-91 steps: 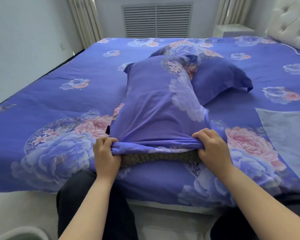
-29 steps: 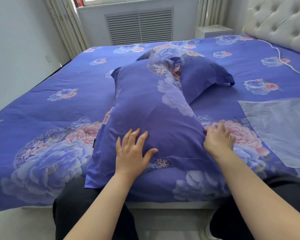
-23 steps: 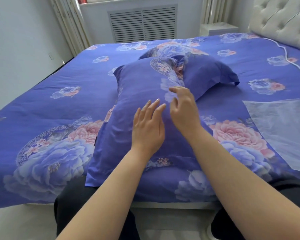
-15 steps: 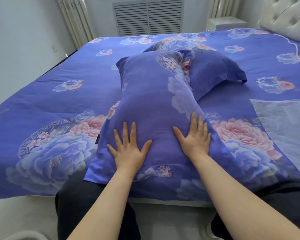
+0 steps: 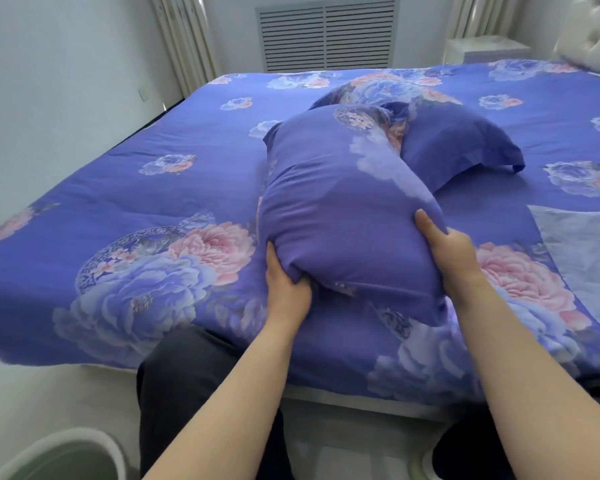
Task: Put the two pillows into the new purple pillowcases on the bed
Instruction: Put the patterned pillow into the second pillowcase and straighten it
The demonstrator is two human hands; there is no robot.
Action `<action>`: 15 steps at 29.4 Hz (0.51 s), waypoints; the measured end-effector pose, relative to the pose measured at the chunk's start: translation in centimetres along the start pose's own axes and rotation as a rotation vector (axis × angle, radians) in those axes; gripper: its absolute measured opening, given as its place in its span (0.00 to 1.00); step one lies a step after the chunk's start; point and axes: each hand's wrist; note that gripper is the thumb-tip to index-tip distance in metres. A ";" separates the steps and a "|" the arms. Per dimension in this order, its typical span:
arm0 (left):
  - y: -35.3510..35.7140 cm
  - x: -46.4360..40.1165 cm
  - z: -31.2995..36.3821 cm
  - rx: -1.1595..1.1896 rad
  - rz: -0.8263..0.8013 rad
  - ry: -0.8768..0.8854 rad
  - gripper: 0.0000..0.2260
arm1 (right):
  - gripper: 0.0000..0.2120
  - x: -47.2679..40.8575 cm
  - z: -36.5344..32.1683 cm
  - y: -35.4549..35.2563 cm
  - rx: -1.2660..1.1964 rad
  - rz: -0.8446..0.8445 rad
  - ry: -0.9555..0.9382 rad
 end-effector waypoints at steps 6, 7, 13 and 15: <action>3.6 2.5 0.1 0.314 -0.373 -0.090 0.39 | 0.18 -0.9 -6.2 -0.9 0.029 0.036 -0.286; 2.5 2.3 -0.7 0.167 -0.435 -0.121 0.41 | 0.18 -0.9 -5.5 -0.5 0.087 0.015 -0.300; -7.2 -1.6 2.3 -1.245 -0.271 0.127 0.19 | 0.09 2.0 -1.8 4.1 0.073 -0.082 -0.289; -8.0 -1.9 5.3 -0.840 0.068 0.367 0.18 | 0.11 3.1 -2.5 6.1 0.102 -0.140 -0.312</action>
Point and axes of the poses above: each hand's wrist, its own x-axis away from the middle knuckle, its own y-axis out of the palm, z = x × y, and after that the axes turned 5 degrees about -x, right-handed
